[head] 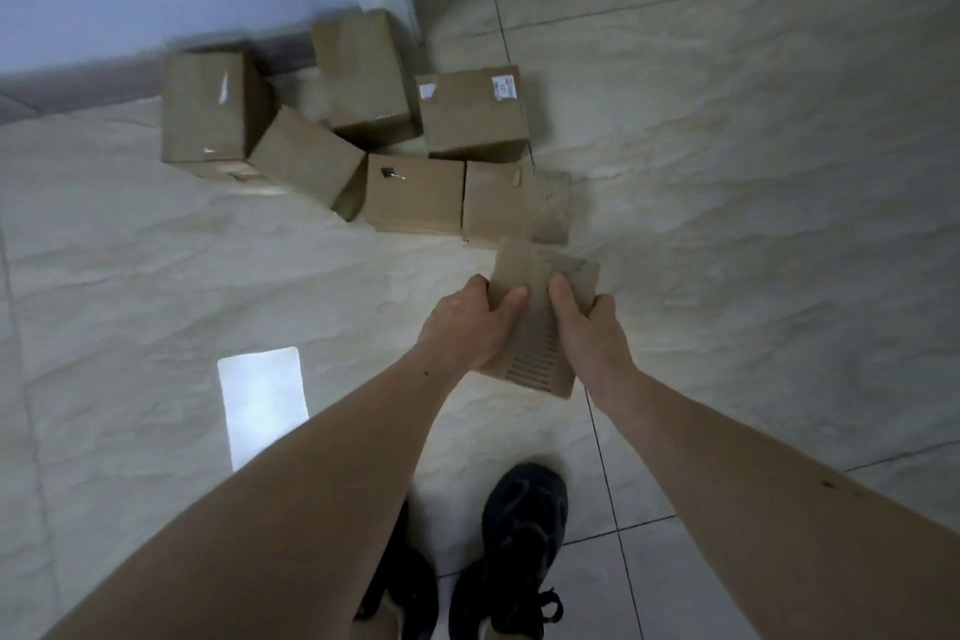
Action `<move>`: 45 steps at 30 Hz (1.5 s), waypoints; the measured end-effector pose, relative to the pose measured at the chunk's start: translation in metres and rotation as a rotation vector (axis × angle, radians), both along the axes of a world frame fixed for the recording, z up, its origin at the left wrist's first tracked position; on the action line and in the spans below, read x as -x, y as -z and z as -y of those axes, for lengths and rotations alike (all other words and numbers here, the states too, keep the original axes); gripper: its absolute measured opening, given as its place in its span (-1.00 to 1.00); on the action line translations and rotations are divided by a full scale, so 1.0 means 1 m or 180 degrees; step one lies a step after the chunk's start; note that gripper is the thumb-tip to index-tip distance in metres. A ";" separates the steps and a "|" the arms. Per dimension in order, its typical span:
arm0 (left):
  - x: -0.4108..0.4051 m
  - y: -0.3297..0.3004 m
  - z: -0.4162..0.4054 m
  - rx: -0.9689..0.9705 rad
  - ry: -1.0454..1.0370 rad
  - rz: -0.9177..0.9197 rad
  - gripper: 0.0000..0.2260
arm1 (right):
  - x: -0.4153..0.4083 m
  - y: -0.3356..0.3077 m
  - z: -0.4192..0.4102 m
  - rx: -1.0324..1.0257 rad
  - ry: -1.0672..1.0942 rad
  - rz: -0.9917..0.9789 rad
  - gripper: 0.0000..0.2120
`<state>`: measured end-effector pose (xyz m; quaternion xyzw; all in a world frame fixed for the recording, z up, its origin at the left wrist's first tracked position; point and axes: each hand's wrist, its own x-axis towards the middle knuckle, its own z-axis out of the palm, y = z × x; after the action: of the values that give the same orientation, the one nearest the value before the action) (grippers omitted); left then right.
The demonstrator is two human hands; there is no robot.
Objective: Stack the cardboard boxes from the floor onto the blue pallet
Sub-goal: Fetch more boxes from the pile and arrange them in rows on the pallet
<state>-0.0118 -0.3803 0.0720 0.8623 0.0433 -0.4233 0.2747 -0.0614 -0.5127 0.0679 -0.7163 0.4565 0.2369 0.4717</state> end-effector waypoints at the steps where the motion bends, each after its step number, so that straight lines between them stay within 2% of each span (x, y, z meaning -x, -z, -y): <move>1: -0.007 -0.016 -0.007 -0.0023 -0.0033 0.0046 -0.54 | -0.007 -0.013 -0.005 -0.0033 -0.0021 0.0055 -0.46; 6: -0.030 -0.085 -0.049 -0.0138 -0.0416 0.0312 -0.48 | -0.047 -0.079 -0.042 -0.0101 -0.0289 0.0263 -0.33; 10: -0.040 -0.128 -0.097 -0.0077 -0.0846 0.0348 -0.43 | -0.080 -0.126 -0.083 0.0015 -0.0751 0.0409 -0.31; 20: -0.013 -0.192 -0.254 0.0034 -0.2105 0.0564 -0.46 | -0.106 -0.199 -0.242 0.0054 -0.1959 0.0524 -0.25; 24: 0.009 -0.204 -0.319 0.0106 -0.2394 0.0581 -0.43 | -0.096 -0.212 -0.311 0.0147 -0.2210 0.0443 -0.28; 30: 0.058 -0.210 -0.434 0.0086 -0.2482 0.0576 -0.50 | -0.057 -0.216 -0.433 0.0095 -0.2415 0.0415 -0.33; 37: 0.111 -0.202 -0.567 -0.0007 -0.2617 0.0502 -0.51 | -0.012 -0.201 -0.569 -0.0020 -0.2568 0.0345 -0.32; 45: 0.132 -0.182 -0.685 -0.0072 -0.3033 0.0479 -0.48 | -0.005 -0.178 -0.693 -0.0282 -0.2977 0.0180 -0.33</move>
<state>-0.1437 0.3043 0.2543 0.7776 0.4181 -0.1863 0.4311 -0.0567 0.1800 0.2459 -0.8304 0.0611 0.4236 0.3566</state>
